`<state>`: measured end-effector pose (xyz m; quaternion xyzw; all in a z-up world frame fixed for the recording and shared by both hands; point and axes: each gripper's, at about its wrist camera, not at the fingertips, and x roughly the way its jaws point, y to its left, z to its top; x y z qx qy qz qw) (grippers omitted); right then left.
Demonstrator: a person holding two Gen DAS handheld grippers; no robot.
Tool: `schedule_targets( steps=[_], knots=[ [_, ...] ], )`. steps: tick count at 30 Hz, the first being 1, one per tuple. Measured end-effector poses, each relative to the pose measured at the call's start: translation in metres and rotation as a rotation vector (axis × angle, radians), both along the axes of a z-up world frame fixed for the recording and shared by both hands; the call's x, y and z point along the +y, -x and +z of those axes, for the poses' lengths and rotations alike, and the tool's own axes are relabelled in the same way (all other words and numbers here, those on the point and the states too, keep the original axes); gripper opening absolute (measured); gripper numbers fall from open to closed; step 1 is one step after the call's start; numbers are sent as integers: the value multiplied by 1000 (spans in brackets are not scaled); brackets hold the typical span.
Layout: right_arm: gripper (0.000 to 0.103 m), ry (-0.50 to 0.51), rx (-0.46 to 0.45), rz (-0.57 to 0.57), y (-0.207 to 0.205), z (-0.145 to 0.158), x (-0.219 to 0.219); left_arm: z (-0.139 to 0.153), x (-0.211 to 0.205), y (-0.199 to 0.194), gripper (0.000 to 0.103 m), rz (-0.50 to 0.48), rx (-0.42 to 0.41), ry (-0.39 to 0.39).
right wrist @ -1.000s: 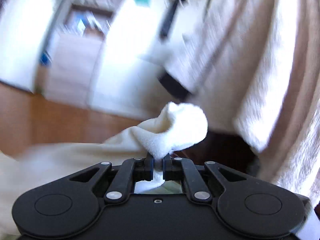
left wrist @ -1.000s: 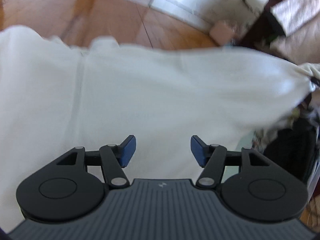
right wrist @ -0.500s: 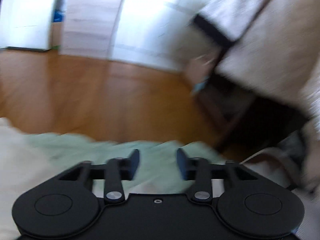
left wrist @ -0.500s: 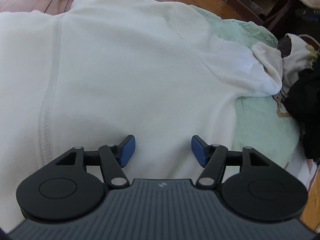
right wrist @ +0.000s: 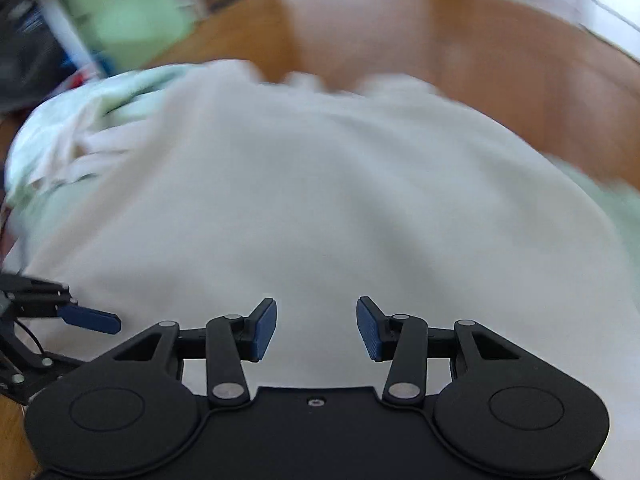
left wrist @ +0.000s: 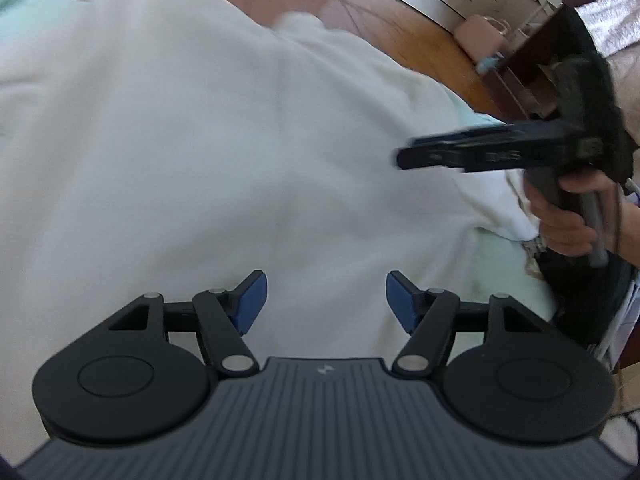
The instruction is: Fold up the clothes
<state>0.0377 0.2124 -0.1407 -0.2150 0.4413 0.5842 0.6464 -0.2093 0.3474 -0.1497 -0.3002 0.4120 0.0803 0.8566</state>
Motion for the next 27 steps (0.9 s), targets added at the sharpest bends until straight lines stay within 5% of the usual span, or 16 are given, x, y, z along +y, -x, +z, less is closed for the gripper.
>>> schedule_targets(
  steps=[5,7,12,14,16,19,21,23,25,27],
  knots=[
    [49,-34,186,44,17,5,61,35,33,-3,65,-67,108,-215],
    [50,-37,232,16,16,18,69,41,31,4,65,25,93,-297],
    [50,-14,211,-49,29,54,30,56,12,60,65,272,-14,-94],
    [50,4,171,-60,47,68,4,68,-9,83,66,286,-46,-115],
    [50,12,155,-77,64,88,-33,78,-23,89,66,300,18,-195],
    [50,30,215,-134,82,118,-83,92,-20,87,67,283,45,-184],
    [50,-61,222,-209,91,136,-115,98,-17,84,68,263,23,-187],
    [50,-178,210,-299,99,149,-143,103,-23,73,68,239,64,-282],
    [51,-287,200,-398,103,147,-158,107,-35,58,68,199,96,-386],
    [51,-370,205,-496,106,140,-168,107,-45,51,69,171,52,-395]
  ],
)
